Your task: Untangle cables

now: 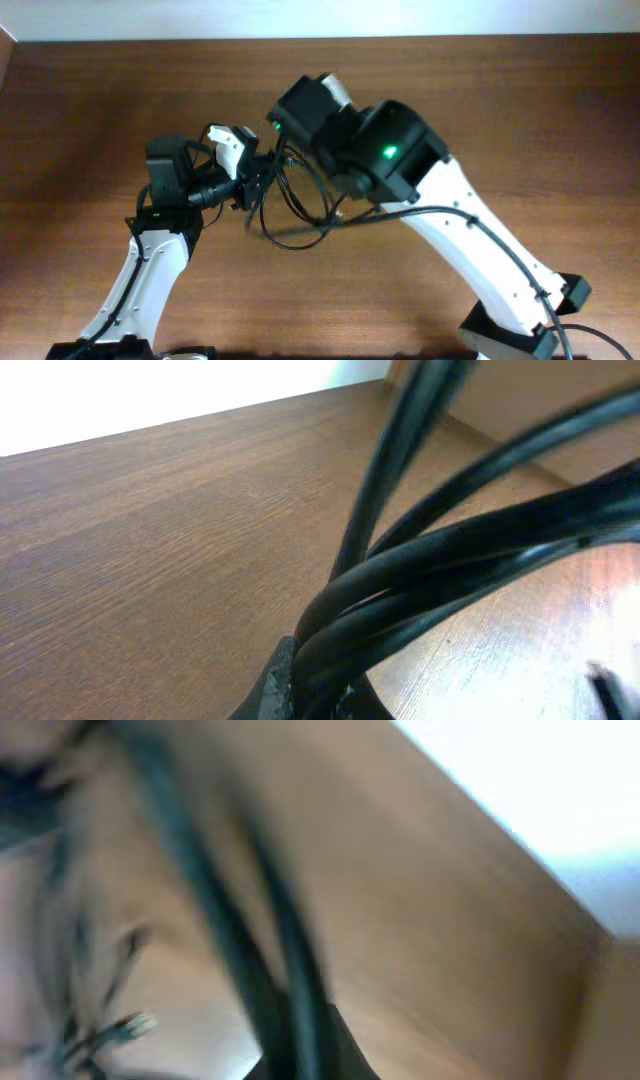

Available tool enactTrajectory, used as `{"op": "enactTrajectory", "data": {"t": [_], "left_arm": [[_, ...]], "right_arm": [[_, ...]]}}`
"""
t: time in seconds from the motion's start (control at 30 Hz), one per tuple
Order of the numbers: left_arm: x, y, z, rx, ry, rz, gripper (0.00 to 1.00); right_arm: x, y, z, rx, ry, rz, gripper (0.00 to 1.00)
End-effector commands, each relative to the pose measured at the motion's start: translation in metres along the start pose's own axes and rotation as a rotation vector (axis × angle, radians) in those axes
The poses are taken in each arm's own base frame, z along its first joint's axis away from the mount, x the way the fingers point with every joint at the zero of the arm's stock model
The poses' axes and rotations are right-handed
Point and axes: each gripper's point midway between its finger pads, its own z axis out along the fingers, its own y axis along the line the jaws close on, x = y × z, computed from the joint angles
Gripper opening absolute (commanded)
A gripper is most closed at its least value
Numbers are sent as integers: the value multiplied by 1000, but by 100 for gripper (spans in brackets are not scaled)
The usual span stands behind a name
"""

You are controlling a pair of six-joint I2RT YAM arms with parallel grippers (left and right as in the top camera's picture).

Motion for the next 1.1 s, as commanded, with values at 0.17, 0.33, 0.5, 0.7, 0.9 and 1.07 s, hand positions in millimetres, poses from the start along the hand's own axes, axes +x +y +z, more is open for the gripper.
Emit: {"op": "enactTrajectory", "data": {"t": [0.17, 0.33, 0.5, 0.7, 0.9, 1.07], "left_arm": [[30, 70, -23, -404, 135, -53, 26], [34, 119, -71, -611, 63, -253, 64], [-2, 67, -45, -251, -59, -177, 68], [-14, 14, -12, -28, -60, -103, 52], [-15, 0, -8, 35, -58, -99, 82], [-16, -58, 6, 286, -46, -77, 72]], "right_arm": [[75, -228, -69, 386, -126, 699, 4], [96, -248, -86, 397, -145, 773, 4], [59, -196, -67, 44, -169, 623, 4], [9, -78, -58, -463, -206, 175, 4], [1, -2, -83, -576, -268, -161, 4], [-14, 16, -98, -597, -359, -227, 4]]}}
